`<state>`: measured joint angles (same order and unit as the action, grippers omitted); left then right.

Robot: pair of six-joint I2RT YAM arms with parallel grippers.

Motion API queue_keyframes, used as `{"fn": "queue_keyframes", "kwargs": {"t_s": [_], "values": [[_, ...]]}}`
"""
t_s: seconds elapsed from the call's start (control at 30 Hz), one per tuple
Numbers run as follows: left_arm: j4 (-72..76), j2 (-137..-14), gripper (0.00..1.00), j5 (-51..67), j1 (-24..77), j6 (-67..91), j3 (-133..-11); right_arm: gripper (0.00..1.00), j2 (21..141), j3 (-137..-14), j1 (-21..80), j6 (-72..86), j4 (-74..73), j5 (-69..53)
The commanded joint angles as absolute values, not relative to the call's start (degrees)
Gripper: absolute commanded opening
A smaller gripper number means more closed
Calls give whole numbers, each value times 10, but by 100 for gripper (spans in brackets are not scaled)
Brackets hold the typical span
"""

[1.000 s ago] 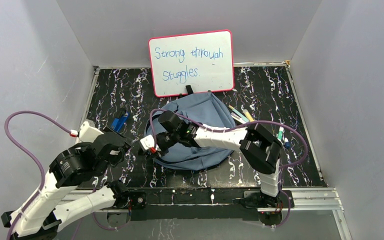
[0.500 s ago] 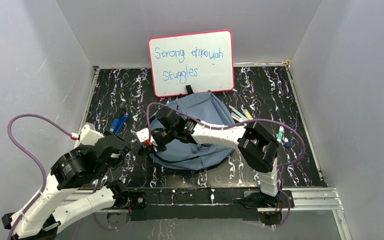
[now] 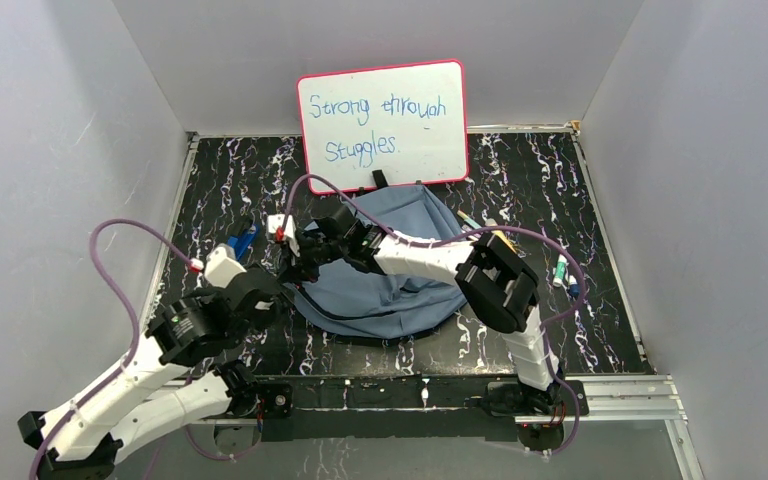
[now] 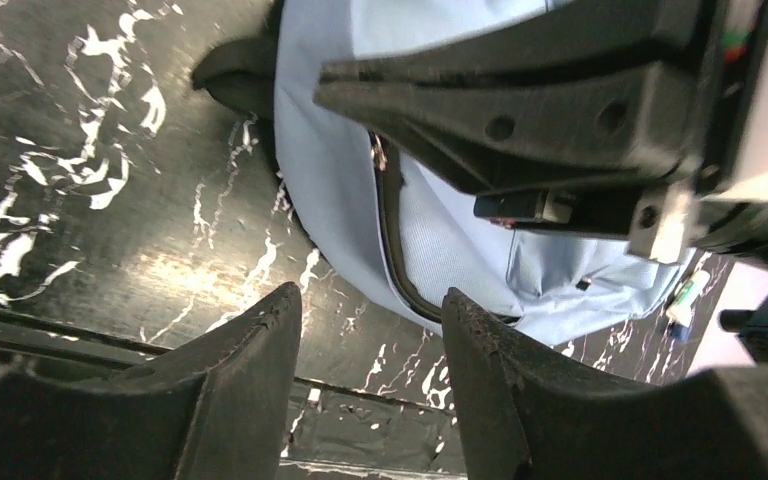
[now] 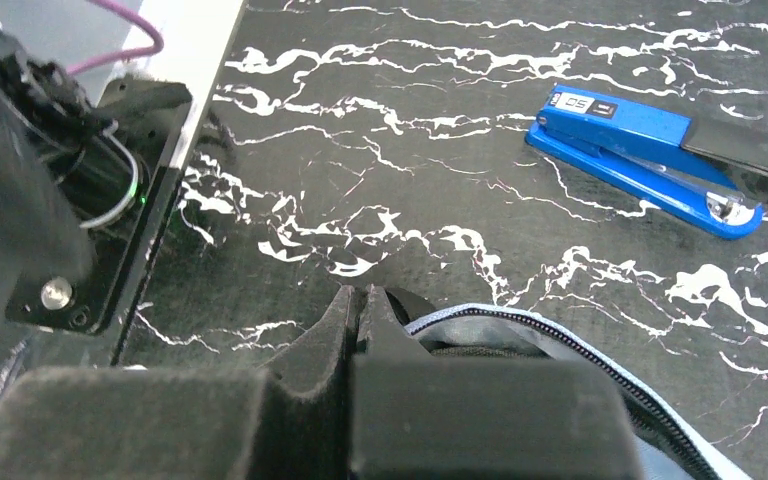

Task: Pack the student bag
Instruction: Zip the student bag at the center of the board.

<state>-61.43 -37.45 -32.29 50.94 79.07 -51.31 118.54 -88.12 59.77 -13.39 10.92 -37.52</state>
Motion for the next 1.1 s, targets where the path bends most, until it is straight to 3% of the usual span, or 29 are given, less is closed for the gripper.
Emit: {"fn": "queue_keyframes", "kwargs": {"t_s": [0.0,0.53,0.87,1.0,1.07], "values": [[-521,-395,52,-275,506,763,-477,0,1184,-928,588,-62,166,-337],[-490,-381,53,-385,507,791,-396,0,1180,-954,573,15,177,-359],[-298,-377,54,-433,507,752,-319,0,1152,-927,573,36,186,-375],[-272,-373,49,-442,507,769,-288,0,1145,-921,573,39,183,-380],[-272,-375,43,-448,506,783,-277,0,1144,-920,573,41,183,-381]]}}
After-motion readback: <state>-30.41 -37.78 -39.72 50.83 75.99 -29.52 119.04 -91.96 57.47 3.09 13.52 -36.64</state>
